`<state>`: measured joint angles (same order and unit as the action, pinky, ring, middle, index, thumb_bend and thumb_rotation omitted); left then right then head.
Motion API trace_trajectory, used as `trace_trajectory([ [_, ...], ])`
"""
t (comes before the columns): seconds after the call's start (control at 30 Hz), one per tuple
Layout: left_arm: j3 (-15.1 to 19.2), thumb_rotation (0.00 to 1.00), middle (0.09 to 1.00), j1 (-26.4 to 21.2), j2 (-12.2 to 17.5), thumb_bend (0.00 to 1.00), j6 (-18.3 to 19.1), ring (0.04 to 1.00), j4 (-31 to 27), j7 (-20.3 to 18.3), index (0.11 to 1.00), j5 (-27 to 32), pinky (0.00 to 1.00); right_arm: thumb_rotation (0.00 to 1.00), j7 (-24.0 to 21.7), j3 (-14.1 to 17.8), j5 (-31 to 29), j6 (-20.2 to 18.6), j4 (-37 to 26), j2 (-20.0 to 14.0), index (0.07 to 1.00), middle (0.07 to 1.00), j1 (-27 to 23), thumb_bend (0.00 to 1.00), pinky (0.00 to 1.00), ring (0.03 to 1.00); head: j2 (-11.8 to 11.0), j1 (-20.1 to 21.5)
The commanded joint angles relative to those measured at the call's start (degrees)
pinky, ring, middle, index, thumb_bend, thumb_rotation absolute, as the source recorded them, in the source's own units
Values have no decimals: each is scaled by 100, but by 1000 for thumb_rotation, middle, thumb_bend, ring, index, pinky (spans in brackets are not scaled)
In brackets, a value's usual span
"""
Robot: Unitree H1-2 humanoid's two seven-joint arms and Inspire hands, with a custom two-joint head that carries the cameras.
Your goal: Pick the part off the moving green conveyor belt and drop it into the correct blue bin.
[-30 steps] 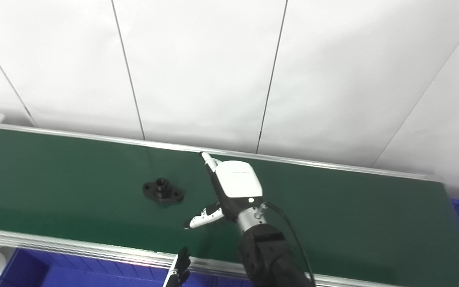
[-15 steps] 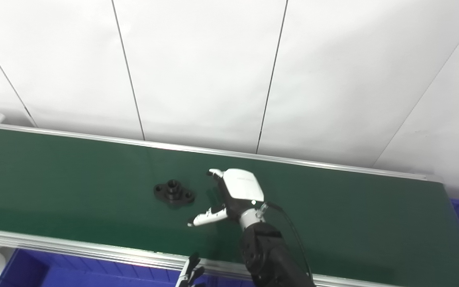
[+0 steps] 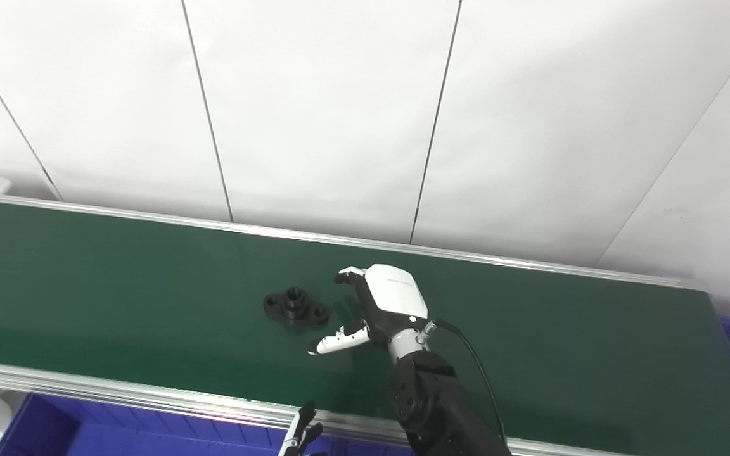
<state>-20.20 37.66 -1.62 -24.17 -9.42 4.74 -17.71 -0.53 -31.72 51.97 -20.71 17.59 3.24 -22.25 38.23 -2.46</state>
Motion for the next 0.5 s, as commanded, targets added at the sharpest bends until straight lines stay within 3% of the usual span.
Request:
trace_trajectory([
  [0.0, -148, 1000, 1000, 116, -120, 1000, -208, 933, -151, 60, 1000, -143, 813, 441, 21, 7, -39, 78, -207, 95, 765, 796, -255, 940, 489, 677, -1, -62],
  [0.3, -247, 1000, 1000, 167, -190, 1000, -160, 948, -149, 98, 1000, -208, 833, 478, 35, -122, 37, 143, -170, 41, 744, 786, -349, 940, 517, 674, 29, -182],
  [0.47, -353, 1000, 1000, 184, -238, 1000, -100, 969, -149, 75, 1000, -224, 850, 510, 107, -422, 266, 264, -55, -81, 738, 768, -475, 914, 509, 658, 61, -295],
])
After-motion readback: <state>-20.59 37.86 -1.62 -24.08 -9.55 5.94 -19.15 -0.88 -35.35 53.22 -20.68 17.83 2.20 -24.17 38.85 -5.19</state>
